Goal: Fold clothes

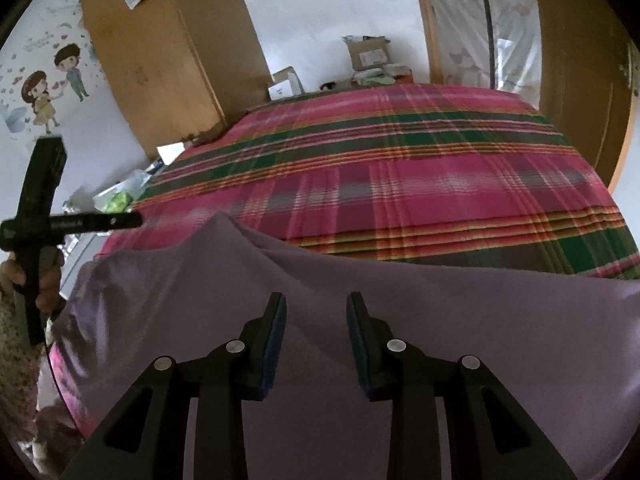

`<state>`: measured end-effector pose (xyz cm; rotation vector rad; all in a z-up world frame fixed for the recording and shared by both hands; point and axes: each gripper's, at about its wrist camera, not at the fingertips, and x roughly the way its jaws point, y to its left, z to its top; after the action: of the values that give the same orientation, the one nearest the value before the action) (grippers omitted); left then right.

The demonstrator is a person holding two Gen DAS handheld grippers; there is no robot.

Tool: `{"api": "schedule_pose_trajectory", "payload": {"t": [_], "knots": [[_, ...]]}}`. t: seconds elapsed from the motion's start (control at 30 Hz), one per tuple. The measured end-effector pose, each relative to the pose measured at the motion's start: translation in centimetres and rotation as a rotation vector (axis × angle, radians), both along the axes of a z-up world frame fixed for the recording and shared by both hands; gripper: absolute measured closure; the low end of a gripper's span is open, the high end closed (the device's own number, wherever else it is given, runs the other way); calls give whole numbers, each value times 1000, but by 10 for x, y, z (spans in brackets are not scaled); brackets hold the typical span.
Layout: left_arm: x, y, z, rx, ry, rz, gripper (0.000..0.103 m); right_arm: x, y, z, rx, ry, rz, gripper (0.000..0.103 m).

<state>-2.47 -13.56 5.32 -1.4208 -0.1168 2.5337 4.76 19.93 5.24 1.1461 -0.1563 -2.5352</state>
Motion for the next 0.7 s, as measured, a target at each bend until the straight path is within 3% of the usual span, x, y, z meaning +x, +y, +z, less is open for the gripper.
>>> {"api": "schedule_pose_trajectory", "payload": {"t": [0.17, 0.27, 0.53, 0.7], "knots": [[19, -46, -11, -99, -50, 81, 73, 9, -12, 0, -25, -1, 30, 71], [28, -53, -17, -147, -55, 68, 72, 13, -20, -2, -30, -11, 49, 71], [30, -67, -19, -98, -33, 46, 70, 21, -36, -2, -18, -12, 72, 71], [44, -91, -21, 15, -35, 104, 70, 23, -38, 0, -31, -8, 63, 71]]}}
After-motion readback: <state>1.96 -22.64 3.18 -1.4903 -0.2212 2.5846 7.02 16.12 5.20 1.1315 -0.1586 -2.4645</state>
